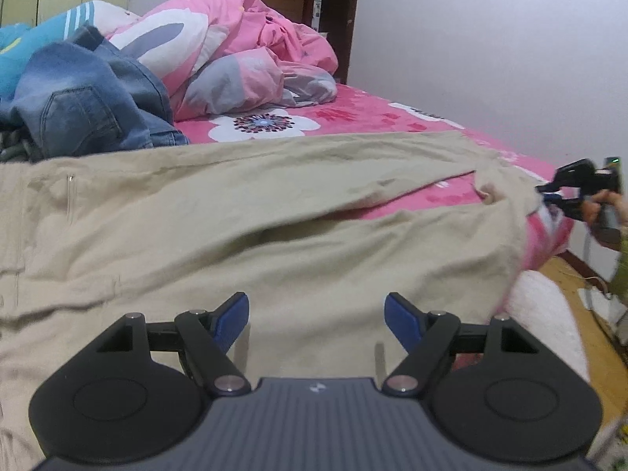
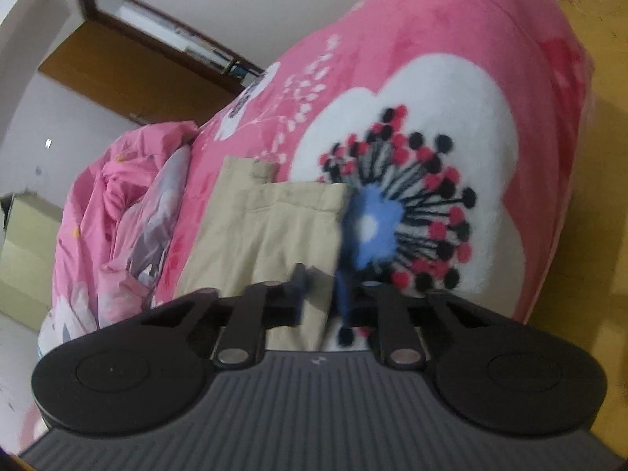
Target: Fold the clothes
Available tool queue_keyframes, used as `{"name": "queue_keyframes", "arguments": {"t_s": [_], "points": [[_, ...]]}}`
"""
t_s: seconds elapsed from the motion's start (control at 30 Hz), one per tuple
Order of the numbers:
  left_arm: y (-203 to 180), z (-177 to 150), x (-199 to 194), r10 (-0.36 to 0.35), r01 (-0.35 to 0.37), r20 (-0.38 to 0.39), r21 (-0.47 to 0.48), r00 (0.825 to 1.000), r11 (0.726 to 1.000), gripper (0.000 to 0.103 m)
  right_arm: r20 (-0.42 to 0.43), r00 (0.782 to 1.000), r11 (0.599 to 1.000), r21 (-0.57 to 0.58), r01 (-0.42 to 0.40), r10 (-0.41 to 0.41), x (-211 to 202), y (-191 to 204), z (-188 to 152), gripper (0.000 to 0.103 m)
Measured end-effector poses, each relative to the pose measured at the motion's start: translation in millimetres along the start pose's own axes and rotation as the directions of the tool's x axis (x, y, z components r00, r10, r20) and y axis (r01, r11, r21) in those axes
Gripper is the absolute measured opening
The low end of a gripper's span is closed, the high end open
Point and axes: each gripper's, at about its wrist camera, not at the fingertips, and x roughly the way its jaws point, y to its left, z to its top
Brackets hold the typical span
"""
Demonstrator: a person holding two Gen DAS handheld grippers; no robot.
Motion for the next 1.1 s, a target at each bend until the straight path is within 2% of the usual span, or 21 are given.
{"name": "queue_keyframes", "arguments": {"t_s": [0.03, 0.1, 0.17, 0.23, 0.33, 0.37, 0.5, 0.57, 0.63, 0.7, 0.77, 0.83, 0.9, 0.93, 1.0, 1.1], "points": [[0.1, -3.2, -3.3, -0.01, 0.01, -0.003, -0.007, 1.0, 1.0, 0.077, -0.001, 1.0, 1.0, 0.022, -0.009, 0.009, 0.3, -3.1, 1.1, 0.001], [0.0, -8.8, -8.3, -0.021, 0.02, -0.012, -0.016, 1.0, 1.0, 0.077, 0.019, 0.999, 0.999, 0.022, -0.046, 0.045, -12.1, 3.8, 3.4, 0.001], [-0.4, -12.9, -13.2, -0.027, 0.027, -0.023, -0.012, 0.999, 1.0, 0.077, 0.066, 0.985, 0.986, 0.033, -0.163, 0.16, -39.3, 19.6, 8.3, 0.001], [0.0, -15.6, -17.4, -0.027, 0.027, -0.028, -0.002, 0.999, 1.0, 0.077, 0.127, 0.965, 0.973, -0.022, -0.231, 0.232, -77.4, 44.1, 14.3, 0.001], [2.3, -19.6, -21.7, -0.021, 0.021, -0.031, 0.002, 0.999, 1.0, 0.077, 0.202, 0.958, 0.977, -0.099, -0.186, 0.203, -120.4, 60.6, 20.9, 0.001], [3.5, -21.0, -22.6, -0.02, 0.02, -0.032, -0.001, 0.999, 1.0, 0.077, 0.202, 0.966, 0.985, -0.093, -0.144, 0.16, -123.4, 56.7, 22.9, 0.001], [8.0, -25.0, -26.3, -0.015, 0.014, -0.04, -0.011, 0.999, 1.0, 0.077, 0.156, 0.988, 0.997, 0.075, -0.016, 0.004, -116.3, 14.3, 27.0, 0.001], [9.7, -25.4, -27.7, -0.012, 0.011, -0.037, -0.01, 0.999, 1.0, 0.077, 0.163, 0.986, 0.995, 0.094, -0.038, 0.023, -119.2, 12.2, 24.1, 0.001], [11.5, -25.7, -29.1, -0.008, 0.008, -0.035, -0.008, 0.999, 1.0, 0.077, 0.166, 0.985, 0.996, 0.074, -0.057, 0.044, -116.7, 26.1, 24.6, 0.001], [13.4, -25.4, -29.9, -0.005, 0.004, -0.032, -0.009, 0.999, 1.0, 0.077, 0.139, 0.984, 0.99, 0.075, -0.122, 0.111, -108.1, 51.2, 30.9, 0.001], [16.3, -21.0, -26.7, 0.001, -0.002, -0.034, -0.025, 0.999, 1.0, 0.077, 0.131, 0.967, 0.975, 0.026, -0.222, 0.217, -113.0, 92.5, 34.8, 0.001], [18.9, -17.2, -25.3, 0.004, -0.005, -0.036, -0.04, 0.999, 0.999, 0.077, 0.119, 0.939, 0.947, -0.025, -0.321, 0.321, -118.4, 134.4, 38.7, 0.001], [20.3, -14.4, -24.9, 0.004, -0.006, -0.035, -0.045, 0.999, 0.999, 0.077, 0.102, 0.901, 0.906, -0.074, -0.416, 0.422, -123.8, 176.3, 42.5, 0.001], [20.4, -13.7, -24.6, 0.003, -0.004, -0.035, -0.044, 0.999, 0.999, 0.077, 0.113, 0.889, 0.895, -0.114, -0.432, 0.444, -133.1, 188.0, 43.7, 0.001], [20.8, -14.0, -22.7, -0.006, 0.005, -0.043, -0.045, 0.999, 0.999, 0.077, 0.148, 0.888, 0.896, -0.163, -0.412, 0.436, -147.0, 187.9, 45.6, 0.001], [20.9, -16.7, -17.6, -0.021, 0.018, -0.07, -0.043, 0.997, 0.999, 0.077, 0.176, 0.932, 0.947, -0.11, -0.301, 0.317, -138.0, 140.2, 51.6, 0.001]]}}
